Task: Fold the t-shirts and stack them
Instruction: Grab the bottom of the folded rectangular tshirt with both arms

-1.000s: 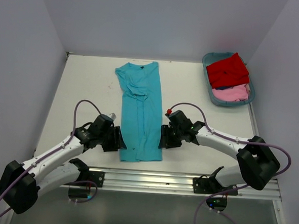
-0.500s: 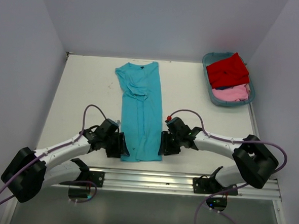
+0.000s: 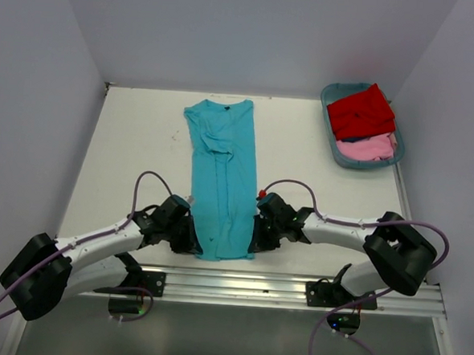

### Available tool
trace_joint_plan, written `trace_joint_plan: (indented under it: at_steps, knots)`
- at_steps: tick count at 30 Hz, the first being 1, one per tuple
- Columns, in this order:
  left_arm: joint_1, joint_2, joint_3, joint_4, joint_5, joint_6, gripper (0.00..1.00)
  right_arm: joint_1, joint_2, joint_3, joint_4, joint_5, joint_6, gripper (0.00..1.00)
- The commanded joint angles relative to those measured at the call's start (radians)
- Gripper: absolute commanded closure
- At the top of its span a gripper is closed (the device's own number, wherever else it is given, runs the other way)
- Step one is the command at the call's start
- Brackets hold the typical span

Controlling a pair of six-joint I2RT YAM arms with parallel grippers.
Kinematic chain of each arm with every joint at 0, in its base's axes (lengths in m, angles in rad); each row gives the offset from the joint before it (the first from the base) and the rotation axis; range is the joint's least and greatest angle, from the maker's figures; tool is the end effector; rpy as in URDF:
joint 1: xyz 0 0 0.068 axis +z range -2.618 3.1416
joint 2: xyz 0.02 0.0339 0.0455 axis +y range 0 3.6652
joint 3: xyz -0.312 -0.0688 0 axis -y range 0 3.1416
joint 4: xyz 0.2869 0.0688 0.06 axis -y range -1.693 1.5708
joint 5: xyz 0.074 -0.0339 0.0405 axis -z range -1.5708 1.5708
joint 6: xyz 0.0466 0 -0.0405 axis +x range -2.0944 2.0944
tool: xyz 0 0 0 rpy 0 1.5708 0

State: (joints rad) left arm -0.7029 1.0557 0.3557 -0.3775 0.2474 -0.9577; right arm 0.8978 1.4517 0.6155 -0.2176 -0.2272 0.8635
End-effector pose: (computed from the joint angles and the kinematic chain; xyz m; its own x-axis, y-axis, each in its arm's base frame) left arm 0.1306 -0.1256 0.1411 -0.9716 -0.2161 -0.0961 -0.1381 0.8482 -0.5114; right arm 0.1656 0.2245 0.1468 -0.9840 -0.0462 -0.1723 -0.1283 0.8548 0.5029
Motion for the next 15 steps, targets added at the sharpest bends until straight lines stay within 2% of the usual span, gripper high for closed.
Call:
trace_joint_plan:
  at_steps: [1,6,15]
  knots:
    - [-0.01,-0.013,-0.04,-0.025,-0.028,0.002,0.98,0.01,-0.025,-0.02,-0.048,0.032,0.022,1.0]
    - [-0.023,-0.062,-0.028,-0.021,0.004,-0.006,1.0,0.016,-0.096,-0.01,-0.098,0.035,0.014,1.0]
    - [-0.075,-0.238,0.143,-0.239,-0.034,-0.064,1.0,0.03,-0.243,0.032,-0.247,0.04,-0.003,1.0]
